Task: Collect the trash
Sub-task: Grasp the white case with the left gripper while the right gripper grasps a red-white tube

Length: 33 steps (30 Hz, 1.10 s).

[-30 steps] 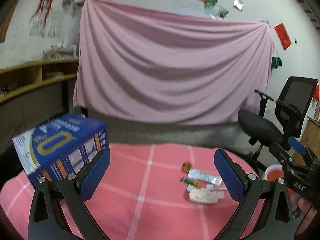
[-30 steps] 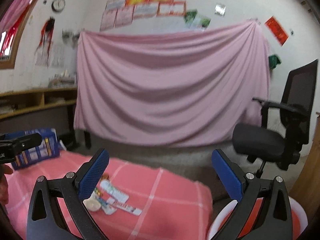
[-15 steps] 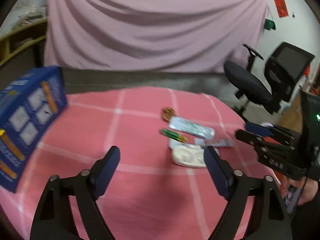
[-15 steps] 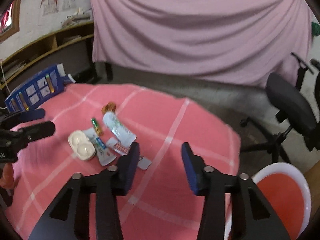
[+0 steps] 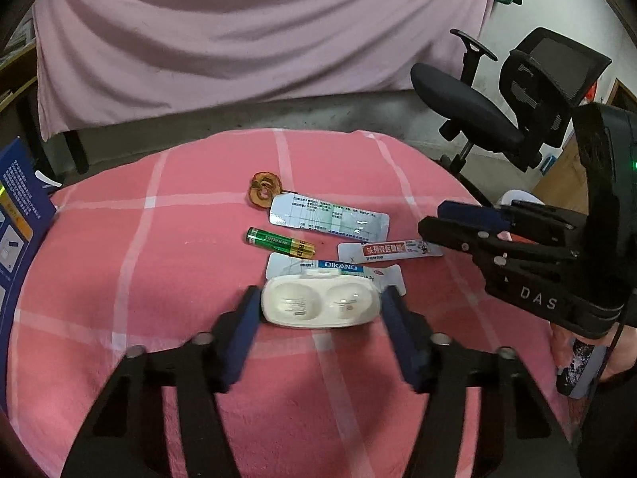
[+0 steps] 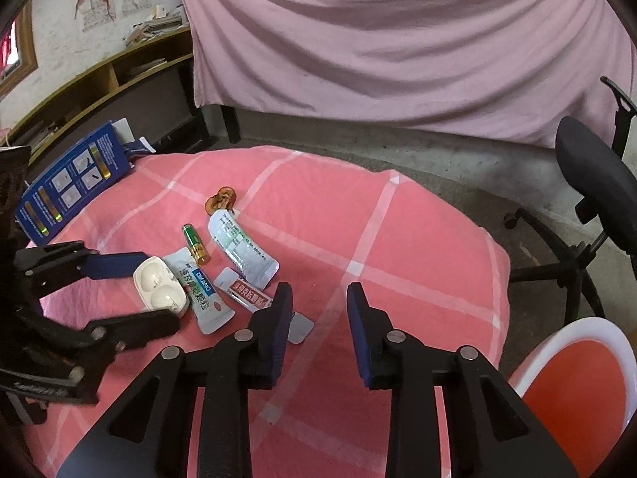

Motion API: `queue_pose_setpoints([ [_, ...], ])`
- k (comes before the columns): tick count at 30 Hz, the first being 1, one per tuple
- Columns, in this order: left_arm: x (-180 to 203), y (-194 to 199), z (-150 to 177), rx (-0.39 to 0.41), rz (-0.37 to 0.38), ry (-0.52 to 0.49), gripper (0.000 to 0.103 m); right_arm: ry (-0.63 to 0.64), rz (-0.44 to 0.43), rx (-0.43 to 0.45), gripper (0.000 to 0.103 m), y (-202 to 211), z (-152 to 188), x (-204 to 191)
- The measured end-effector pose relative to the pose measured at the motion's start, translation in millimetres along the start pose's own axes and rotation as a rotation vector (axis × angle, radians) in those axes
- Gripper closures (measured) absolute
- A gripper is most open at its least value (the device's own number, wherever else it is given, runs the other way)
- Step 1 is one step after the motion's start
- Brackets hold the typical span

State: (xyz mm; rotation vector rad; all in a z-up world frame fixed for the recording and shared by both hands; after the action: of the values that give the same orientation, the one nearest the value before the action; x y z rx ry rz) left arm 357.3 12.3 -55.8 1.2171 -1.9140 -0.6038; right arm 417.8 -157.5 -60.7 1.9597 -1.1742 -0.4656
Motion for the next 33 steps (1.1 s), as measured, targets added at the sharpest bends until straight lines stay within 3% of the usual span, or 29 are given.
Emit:
queue_pose_setpoints([
  [7,-8.9,15.1,2.9,0.053,-0.003,0.061,0.050,0.060,-0.064,-0.043,0.076,-7.5,-0.2,-14.1],
  [11,-17.7,26.6,6.4,0.081,-0.024,0.107,0.050,0.097,-0.075,-0.054,0.064,-9.3,1.0,-21.7],
  [14,-18.4,31.0,6.9,0.087,-0.030,0.117,0.050,0.119,-0.061,-0.055,0.064,-9.2,2.4,-25.8],
  [17,-16.1,32.5,6.7,0.091,-0.034,0.120,0.050,0.139,-0.047,-0.056,0.069,-8.1,5.1,-28.3],
  [22,-11.4,34.4,9.3,0.095,-0.043,0.125,0.050,0.176,-0.045,-0.056,0.087,-3.4,11.1,-34.9],
  [29,-9.4,42.0,11.4,0.127,-0.051,0.131,0.050,0.144,-0.045,-0.023,0.090,8.6,17.4,-31.6],
  [33,-2.5,53.8,14.2,0.192,-0.067,0.105,0.050,0.149,-0.040,0.043,0.090,27.3,23.4,-35.7],
])
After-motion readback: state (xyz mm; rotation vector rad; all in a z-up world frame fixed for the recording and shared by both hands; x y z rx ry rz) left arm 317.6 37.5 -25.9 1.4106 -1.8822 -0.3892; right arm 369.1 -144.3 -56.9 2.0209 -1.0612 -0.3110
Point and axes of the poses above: each gripper's, at about its wrist camera, not at the fingertips, and y roughly against the way its jaws point, x to its right, z to its underside, the point moved 2 cm from there along -y, roughly the way its jaws point, and after that the axes turned 12 degrees about z, right-handed, at the moved point
